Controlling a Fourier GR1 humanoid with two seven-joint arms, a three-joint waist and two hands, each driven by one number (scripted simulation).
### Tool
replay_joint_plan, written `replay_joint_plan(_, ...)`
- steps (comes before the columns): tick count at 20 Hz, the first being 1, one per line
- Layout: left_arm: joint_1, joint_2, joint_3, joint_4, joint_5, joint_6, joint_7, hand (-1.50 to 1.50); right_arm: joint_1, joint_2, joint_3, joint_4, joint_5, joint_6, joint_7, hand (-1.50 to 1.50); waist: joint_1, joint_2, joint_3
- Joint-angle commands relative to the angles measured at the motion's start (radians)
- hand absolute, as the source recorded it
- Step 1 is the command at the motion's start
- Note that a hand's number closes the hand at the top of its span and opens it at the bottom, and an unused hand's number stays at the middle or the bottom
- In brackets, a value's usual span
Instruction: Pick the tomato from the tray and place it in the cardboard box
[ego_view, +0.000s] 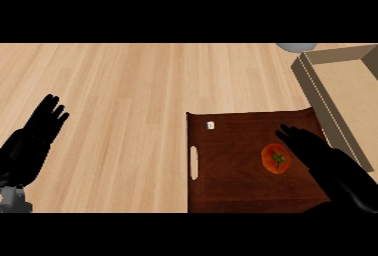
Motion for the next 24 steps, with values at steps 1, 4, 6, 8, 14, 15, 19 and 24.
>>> replay_joint_plan(1, 0.027, -0.017, 0.032, 0.042, -0.021, -0.058, -0.056, 0.00, 0.052, 0.012, -0.015, 0.026, 0.058, -0.038, -0.074, -1.50, -0.002, 0.000, 0.000)
replay_joint_plan(4, -0.040, -0.051, 0.004, 0.025, -0.061, 0.007, 0.019, 0.00, -0.051, 0.065, 0.020, 0.017, 0.087, 0.070, 0.054, -1.50, -0.001, 0.000, 0.000)
replay_joint_plan(6, 0.027, -0.017, 0.054, -0.039, -0.013, -0.043, 0.028, 0.00, -0.013, 0.094, 0.043, 0.090, 0.125, -0.021, -0.003, -1.50, 0.003, 0.000, 0.000)
replay_joint_plan(8, -0.013, -0.013, 0.089, 0.060, 0.005, -0.094, -0.020, 0.00, -0.012, 0.109, 0.050, 0.114, 0.154, -0.039, -0.006, -1.50, 0.000, 0.001, 0.000)
replay_joint_plan(14, -0.052, -0.063, 0.076, 0.074, -0.050, -0.067, 0.006, 0.00, -0.074, 0.163, 0.056, 0.185, 0.219, -0.007, 0.029, -1.50, 0.000, 0.001, 0.000)
replay_joint_plan(15, -0.075, -0.074, 0.061, 0.069, -0.076, -0.066, 0.012, 0.00, -0.077, 0.130, -0.008, 0.161, 0.185, 0.032, -0.010, -1.50, -0.001, 0.001, 0.000)
replay_joint_plan(19, -0.008, -0.099, 0.064, 0.017, -0.095, -0.079, -0.007, 0.00, -0.091, 0.153, 0.002, 0.183, 0.223, 0.045, 0.002, -1.50, 0.000, 0.000, 0.000)
replay_joint_plan(24, 0.004, -0.106, 0.084, -0.012, -0.096, -0.079, 0.025, 0.00, -0.104, 0.179, 0.024, 0.294, 0.277, -0.013, -0.035, -1.50, 0.002, 0.001, 0.000)
